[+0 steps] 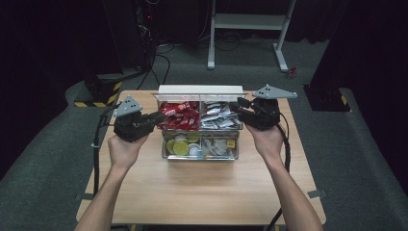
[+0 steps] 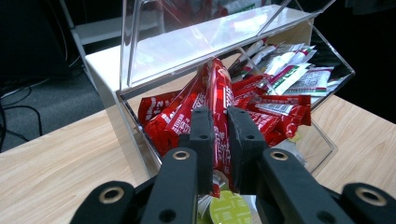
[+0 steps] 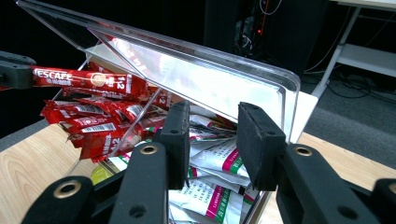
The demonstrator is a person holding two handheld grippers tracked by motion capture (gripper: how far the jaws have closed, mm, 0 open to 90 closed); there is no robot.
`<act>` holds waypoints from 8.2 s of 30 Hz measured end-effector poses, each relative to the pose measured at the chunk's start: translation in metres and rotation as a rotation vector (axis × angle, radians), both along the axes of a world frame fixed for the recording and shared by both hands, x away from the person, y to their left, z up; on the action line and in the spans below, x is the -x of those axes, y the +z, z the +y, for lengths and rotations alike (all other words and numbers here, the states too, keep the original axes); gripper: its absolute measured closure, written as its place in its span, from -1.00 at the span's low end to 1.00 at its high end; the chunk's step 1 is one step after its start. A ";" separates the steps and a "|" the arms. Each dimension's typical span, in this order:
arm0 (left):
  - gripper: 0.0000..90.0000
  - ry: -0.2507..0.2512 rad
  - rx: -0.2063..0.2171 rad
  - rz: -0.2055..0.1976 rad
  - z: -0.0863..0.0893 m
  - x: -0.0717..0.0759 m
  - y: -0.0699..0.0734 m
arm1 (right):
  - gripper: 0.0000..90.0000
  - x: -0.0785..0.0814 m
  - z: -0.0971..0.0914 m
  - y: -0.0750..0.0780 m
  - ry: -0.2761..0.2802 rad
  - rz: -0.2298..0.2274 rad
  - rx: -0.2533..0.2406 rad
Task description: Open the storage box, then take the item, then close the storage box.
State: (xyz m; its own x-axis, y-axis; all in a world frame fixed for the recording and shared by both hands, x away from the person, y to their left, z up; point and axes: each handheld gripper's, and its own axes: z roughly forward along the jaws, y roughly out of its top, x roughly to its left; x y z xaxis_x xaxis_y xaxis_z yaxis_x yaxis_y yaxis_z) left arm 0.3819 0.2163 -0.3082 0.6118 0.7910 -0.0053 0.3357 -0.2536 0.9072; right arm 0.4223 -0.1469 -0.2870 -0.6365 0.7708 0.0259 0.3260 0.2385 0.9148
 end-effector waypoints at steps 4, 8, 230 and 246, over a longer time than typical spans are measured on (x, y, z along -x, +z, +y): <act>0.81 -0.003 -0.002 -0.005 0.002 0.004 0.001 | 0.44 0.000 0.000 0.000 0.002 0.001 -0.003; 0.81 -0.005 0.012 -0.001 0.007 0.008 0.001 | 0.44 0.000 0.000 0.000 0.002 0.000 -0.003; 0.03 0.451 -0.081 0.238 0.096 0.017 -0.198 | 0.39 0.003 -0.004 -0.004 -0.026 0.010 0.013; -0.08 0.490 -0.125 0.253 0.099 0.019 -0.220 | 0.37 0.006 -0.010 -0.006 -0.031 0.010 0.007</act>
